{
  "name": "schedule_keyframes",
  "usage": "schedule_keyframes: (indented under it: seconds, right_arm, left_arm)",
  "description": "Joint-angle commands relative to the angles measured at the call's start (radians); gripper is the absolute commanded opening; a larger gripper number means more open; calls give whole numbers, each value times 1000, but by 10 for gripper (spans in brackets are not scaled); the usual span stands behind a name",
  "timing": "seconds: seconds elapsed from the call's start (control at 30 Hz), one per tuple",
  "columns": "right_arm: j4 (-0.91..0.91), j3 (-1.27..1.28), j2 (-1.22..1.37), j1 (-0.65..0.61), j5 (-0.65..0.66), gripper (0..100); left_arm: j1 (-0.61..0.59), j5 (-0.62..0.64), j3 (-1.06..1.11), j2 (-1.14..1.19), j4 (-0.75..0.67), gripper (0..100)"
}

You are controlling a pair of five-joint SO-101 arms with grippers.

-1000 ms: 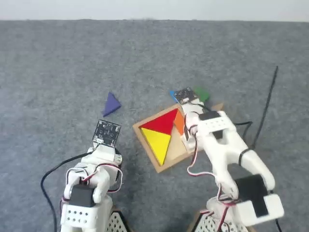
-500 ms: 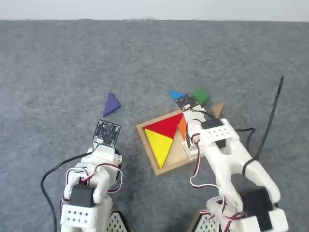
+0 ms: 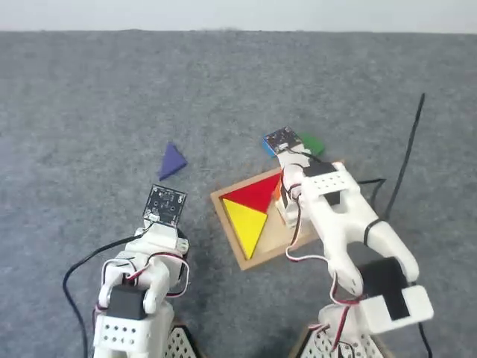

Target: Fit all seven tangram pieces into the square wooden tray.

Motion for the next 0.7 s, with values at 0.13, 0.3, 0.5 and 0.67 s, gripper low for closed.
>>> schedule_keyframes:
  seconds: [0.13, 0.3, 0.5, 0.67]
  right_arm:
    - [12, -55, -47, -2, -12, 182]
    - [73, -60, -168, 1, -12, 183]
    - [174, -190, -260, 87, -41, 184]
    - [203, -233, -246, 139, -121, 184]
  left_arm:
    - [0, -2, -10, -17, 2, 19]
    - [0, -2, -10, -17, 2, 19]
    - [0, -2, -10, -17, 2, 19]
    - [0, -2, -10, -17, 2, 19]
